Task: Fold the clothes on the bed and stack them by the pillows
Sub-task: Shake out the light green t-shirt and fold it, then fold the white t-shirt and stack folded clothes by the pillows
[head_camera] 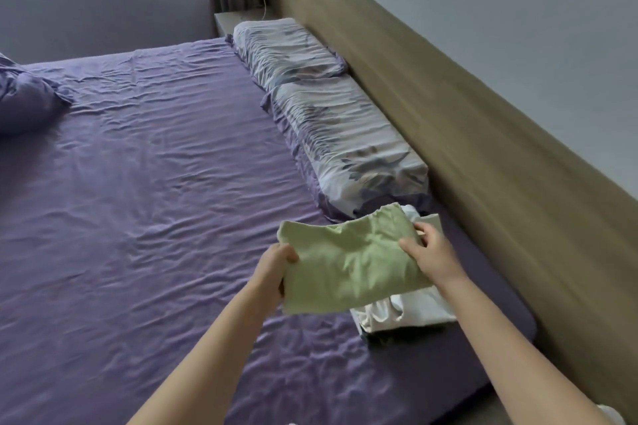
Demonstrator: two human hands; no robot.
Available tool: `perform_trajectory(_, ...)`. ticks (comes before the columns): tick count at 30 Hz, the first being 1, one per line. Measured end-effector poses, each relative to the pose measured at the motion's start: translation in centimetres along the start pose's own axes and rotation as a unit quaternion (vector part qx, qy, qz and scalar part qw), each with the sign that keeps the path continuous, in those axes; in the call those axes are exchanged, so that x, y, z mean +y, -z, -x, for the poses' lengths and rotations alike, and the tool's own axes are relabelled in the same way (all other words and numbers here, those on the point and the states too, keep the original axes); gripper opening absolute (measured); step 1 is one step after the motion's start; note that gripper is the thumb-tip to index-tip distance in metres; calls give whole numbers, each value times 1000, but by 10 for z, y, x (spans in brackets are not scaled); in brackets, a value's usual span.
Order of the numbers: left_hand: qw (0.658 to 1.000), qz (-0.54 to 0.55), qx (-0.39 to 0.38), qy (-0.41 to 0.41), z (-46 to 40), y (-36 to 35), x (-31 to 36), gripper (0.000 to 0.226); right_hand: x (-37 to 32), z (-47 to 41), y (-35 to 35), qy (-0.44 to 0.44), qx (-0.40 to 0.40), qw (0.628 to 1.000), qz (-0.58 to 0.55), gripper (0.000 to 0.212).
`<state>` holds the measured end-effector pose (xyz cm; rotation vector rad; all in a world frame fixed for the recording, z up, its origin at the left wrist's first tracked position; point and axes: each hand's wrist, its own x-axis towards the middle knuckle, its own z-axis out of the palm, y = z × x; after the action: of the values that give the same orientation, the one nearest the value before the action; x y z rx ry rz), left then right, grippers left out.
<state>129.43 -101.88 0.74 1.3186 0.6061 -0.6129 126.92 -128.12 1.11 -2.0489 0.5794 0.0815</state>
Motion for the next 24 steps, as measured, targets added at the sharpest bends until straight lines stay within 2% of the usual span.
perform_trajectory(4, 1000, 3, -29, -4, -11, -70, -12, 26, 31, -33, 47, 20, 48, 996, 70, 46)
perform_trajectory(8, 999, -15, -36, -4, -35, -109, -30, 30, 70, -56, 72, -4, 62, 994, 95, 48)
perform_trajectory(11, 1000, -2, -22, 0, -48, -117, -44, 43, 96, -67, 77, -23, 40, 995, 93, 51)
perform_trajectory(13, 1000, -10, -9, 9, -56, -117, -55, 52, 112, -70, 72, -39, -2, 993, 116, 54)
perform_trajectory(16, 997, -77, 12, 7, -63, -114, -70, 54, 125, -68, 60, -66, -60, 980, 178, 62)
perform_trajectory(18, 989, -142, 42, -2, -65, -111, -78, 56, 130, -61, 52, -68, -48, 972, 220, 68)
perform_trajectory(21, 979, -187, 79, 0, -57, -106, -81, 57, 126, -47, 41, -32, -1, 947, 321, 71)
perform_trajectory(24, 970, -236, 62, -7, -39, -98, -82, 52, 112, -28, 25, 47, -15, 914, 402, 64)
